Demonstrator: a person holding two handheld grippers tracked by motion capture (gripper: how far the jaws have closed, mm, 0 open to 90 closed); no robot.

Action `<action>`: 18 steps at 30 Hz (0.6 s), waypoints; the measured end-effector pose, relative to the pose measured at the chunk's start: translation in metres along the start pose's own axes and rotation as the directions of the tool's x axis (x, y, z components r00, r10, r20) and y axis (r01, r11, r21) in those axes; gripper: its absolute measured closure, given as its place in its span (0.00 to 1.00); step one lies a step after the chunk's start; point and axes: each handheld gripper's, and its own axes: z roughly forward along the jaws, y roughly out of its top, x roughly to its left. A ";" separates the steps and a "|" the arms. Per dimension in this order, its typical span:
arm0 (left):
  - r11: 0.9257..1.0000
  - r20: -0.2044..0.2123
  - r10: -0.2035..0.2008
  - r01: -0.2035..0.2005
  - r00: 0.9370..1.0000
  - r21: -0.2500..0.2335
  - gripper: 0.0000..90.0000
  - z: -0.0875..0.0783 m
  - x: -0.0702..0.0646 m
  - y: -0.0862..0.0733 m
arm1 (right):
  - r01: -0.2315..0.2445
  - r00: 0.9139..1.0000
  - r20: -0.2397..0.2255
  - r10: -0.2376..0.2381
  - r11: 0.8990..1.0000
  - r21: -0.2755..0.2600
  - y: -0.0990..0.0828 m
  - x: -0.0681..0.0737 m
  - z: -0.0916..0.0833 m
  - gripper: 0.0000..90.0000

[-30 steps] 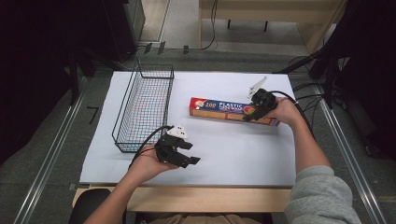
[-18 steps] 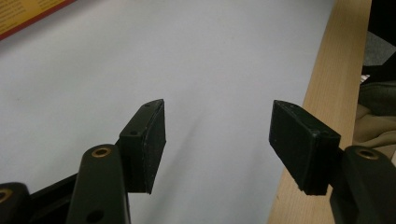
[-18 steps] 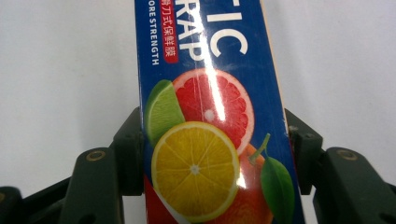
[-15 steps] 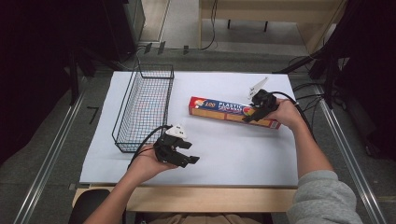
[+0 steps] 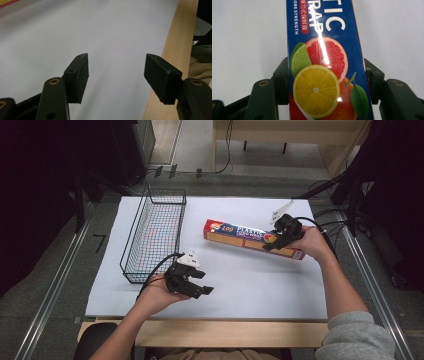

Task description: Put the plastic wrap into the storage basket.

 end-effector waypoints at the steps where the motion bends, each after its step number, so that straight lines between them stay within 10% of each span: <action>1: 1.000 -0.001 0.001 -0.001 1.000 0.000 0.42 0.000 0.000 0.000 | -0.013 1.000 -0.003 0.013 1.000 -0.003 0.000 0.002 -0.001 0.45; 18: 1.000 -0.005 0.000 0.000 1.000 0.000 0.41 -0.009 0.001 0.006 | 0.018 0.999 -0.027 -0.018 1.000 -0.015 -0.011 0.032 -0.019 0.45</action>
